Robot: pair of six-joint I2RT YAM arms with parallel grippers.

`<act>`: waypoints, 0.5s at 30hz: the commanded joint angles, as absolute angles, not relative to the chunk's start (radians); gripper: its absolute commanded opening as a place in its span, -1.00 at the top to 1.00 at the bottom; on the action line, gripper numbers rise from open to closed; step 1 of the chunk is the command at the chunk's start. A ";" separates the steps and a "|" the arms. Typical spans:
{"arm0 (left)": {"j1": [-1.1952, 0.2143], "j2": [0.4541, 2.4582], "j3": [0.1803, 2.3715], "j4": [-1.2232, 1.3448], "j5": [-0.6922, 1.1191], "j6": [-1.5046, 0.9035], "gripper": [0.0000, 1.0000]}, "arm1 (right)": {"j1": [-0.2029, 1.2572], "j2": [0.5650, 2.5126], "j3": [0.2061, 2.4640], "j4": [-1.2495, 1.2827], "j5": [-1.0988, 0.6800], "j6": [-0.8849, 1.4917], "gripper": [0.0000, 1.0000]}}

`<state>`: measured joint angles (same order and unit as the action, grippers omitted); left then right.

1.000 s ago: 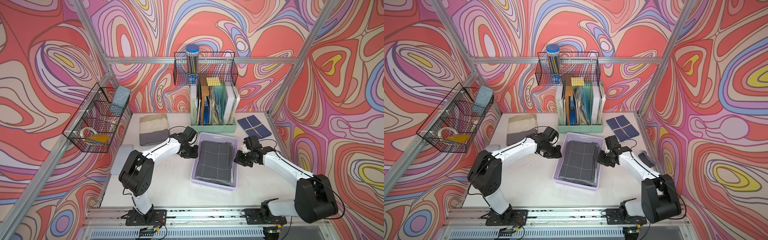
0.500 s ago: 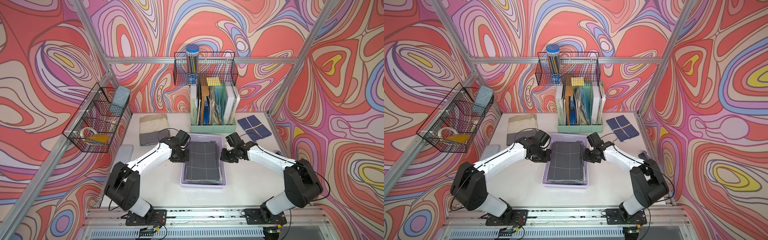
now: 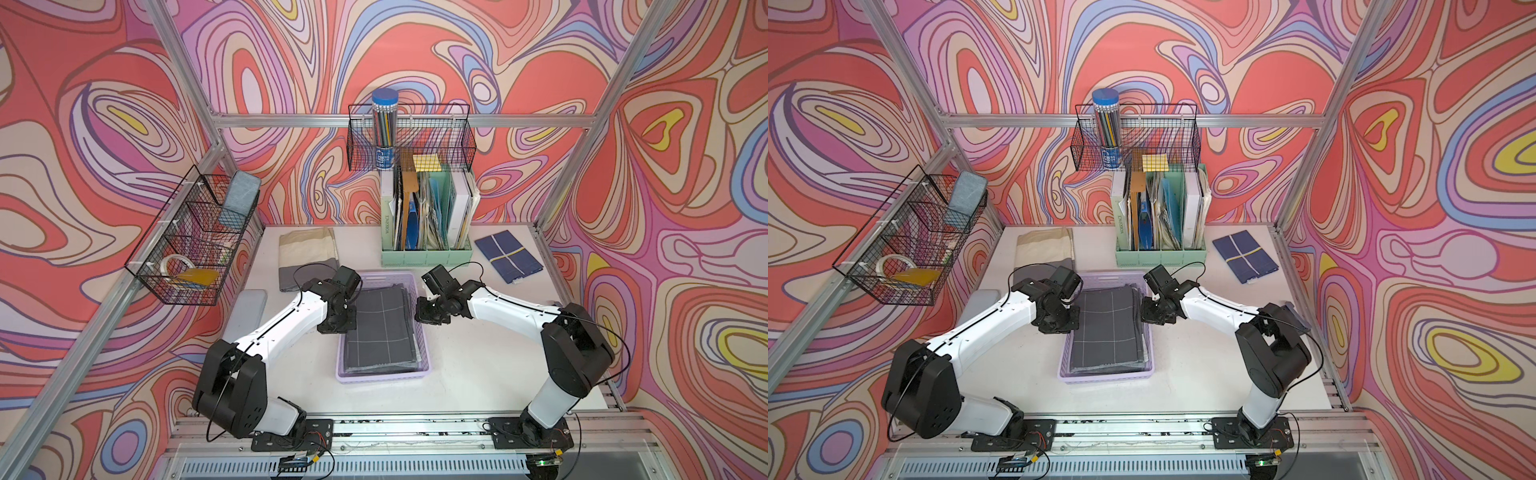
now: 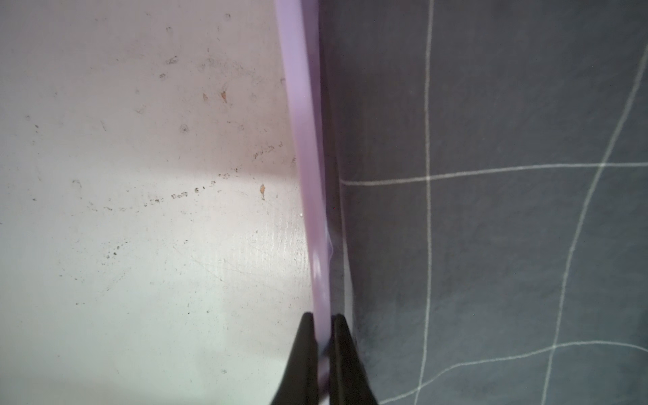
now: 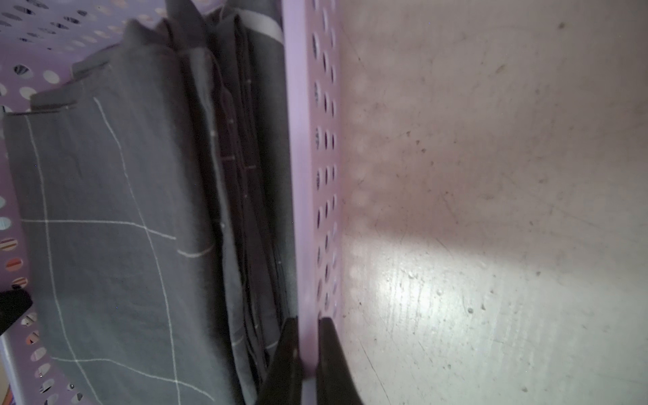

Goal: Put the folded pillowcase in the basket
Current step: Move the basket to the center of the board.

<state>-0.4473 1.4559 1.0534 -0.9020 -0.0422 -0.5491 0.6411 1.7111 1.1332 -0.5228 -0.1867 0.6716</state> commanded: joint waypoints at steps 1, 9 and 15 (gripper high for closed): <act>-0.453 1.491 1.040 -0.913 -0.012 -0.546 0.84 | 0.653 1.710 1.124 -0.547 -0.171 0.691 0.70; -0.453 1.472 1.067 -0.950 -0.044 -0.557 -0.18 | 0.652 1.672 1.165 -0.615 -0.110 0.659 0.12; -0.454 1.413 1.117 -1.014 -0.133 -0.545 -0.84 | 0.648 1.590 1.209 -0.695 0.003 0.645 -0.08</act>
<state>-0.4519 1.4673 1.0687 -0.9497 -0.0692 -0.5526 0.6476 1.6779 1.1675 -0.6353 -0.1024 0.6598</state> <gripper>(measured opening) 0.837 0.521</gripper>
